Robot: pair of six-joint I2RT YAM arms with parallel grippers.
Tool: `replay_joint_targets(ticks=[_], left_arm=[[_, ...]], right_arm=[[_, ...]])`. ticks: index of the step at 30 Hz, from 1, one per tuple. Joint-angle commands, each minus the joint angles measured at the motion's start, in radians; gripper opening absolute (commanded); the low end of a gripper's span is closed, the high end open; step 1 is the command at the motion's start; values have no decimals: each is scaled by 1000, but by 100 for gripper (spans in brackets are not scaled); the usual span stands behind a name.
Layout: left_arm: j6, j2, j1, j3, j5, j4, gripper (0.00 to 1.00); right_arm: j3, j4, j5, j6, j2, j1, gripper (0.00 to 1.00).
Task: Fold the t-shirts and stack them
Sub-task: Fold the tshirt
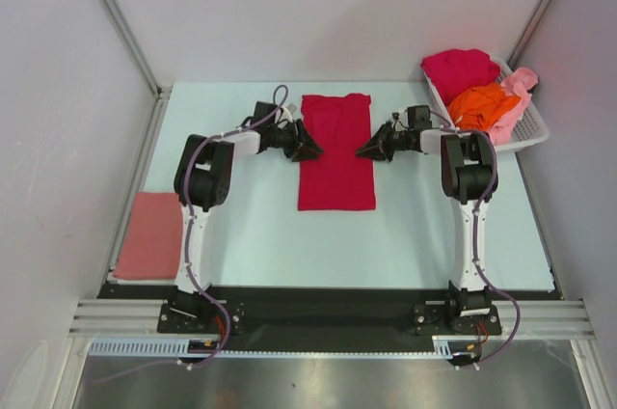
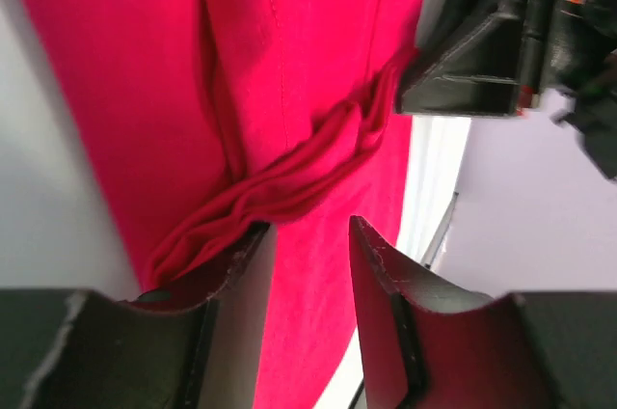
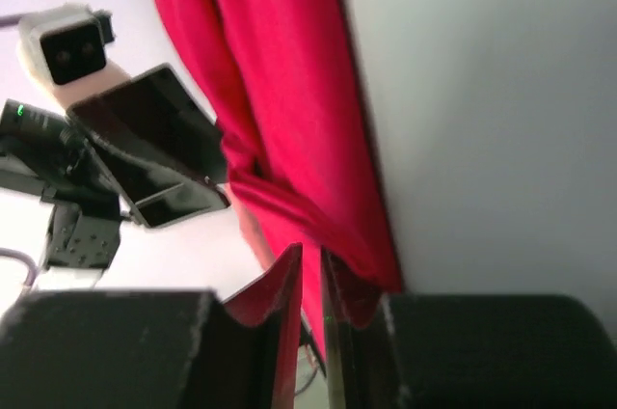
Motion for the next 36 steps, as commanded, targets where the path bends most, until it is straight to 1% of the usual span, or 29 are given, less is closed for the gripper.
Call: replay_joint_targets(ticks=[1,4,7,8,9,10,11,12,13,14,15,16,18,19,21,22,23,24,25,26,27,28,29,30,31,32,34,35,36], left_arm=[[15,20,40,63,-45,19,45],[44,44,57,115,-48,-26,45],[103,17,57,161,-82,-125,46],[120,-4,55,159,-103,-165,47],[147,-33,52,152,-116,-178,50],[156,-67,52,140,-131,-188,52],[161,-146,52,100,-150,-205,54],[164,-188,50,71,-179,-205,57],[166,-228,49,10,-190,-205,58],[178,-314,47,-21,-203,-208,59],[189,-352,38,-53,-234,-213,59],[215,-435,28,-121,-252,-217,60],[229,-506,18,-193,-303,-228,61],[223,-537,15,-272,-311,-231,62],[171,-633,6,-365,-332,-225,63],[148,-665,3,-456,-354,-216,63],[91,-707,-17,-507,-372,-195,61],[60,-786,-31,-558,-390,-176,61],[27,-834,-46,-660,-432,-124,60],[-44,-872,-66,-707,-453,-103,59],[-76,-938,-106,-745,-479,-89,59],[-110,-966,-126,-814,-505,-72,59],[-182,-989,-159,-851,-547,-19,59],[-223,-1015,-173,-892,-567,21,59],[-266,-1053,-184,-979,-579,143,59],[-359,-1069,-201,-1026,-596,211,60],[-450,-1100,-213,-1133,-631,334,60],[-509,-1106,-223,-1156,-651,351,60],[-524,-1112,-229,-1179,-689,353,60]], right_arm=[[100,17,7,41,29,-13,20],[146,-46,36,-1,70,-33,20],[256,-233,71,-130,90,-44,20],[290,-349,89,-181,84,-44,20],[344,-414,150,-274,49,-42,24],[365,-466,190,-326,25,-39,28],[378,-555,233,-368,-9,-36,32],[379,-586,311,-432,-40,-30,38],[367,-612,338,-452,-107,-22,40],[347,-641,373,-468,-138,-21,41],[294,-655,384,-483,-169,-21,42],[263,-664,395,-506,-233,-25,42],[176,-660,399,-509,-296,-35,44],[75,-651,392,-493,-327,-38,45],[-27,-599,358,-474,-417,-41,46],[-144,-577,353,-459,-449,-39,46],[-198,-524,346,-422,-520,-30,47],[-264,-493,343,-395,-551,-24,48],[-319,-459,340,-366,-587,-18,49],[-438,-383,318,-292,-618,-6,50],[-494,-334,303,-254,-676,5,51],[-544,-289,295,-220,-701,13,51],[-629,-225,304,-159,-724,39,51],[-662,-197,315,-135,-776,51,51],[-699,-171,332,-109,-799,62,51],[-729,-133,359,-86,-831,76,51],[-818,-68,382,-8,-914,103,53],[-850,-42,407,21,-940,108,55],[-933,-8,412,103,-963,111,57]])
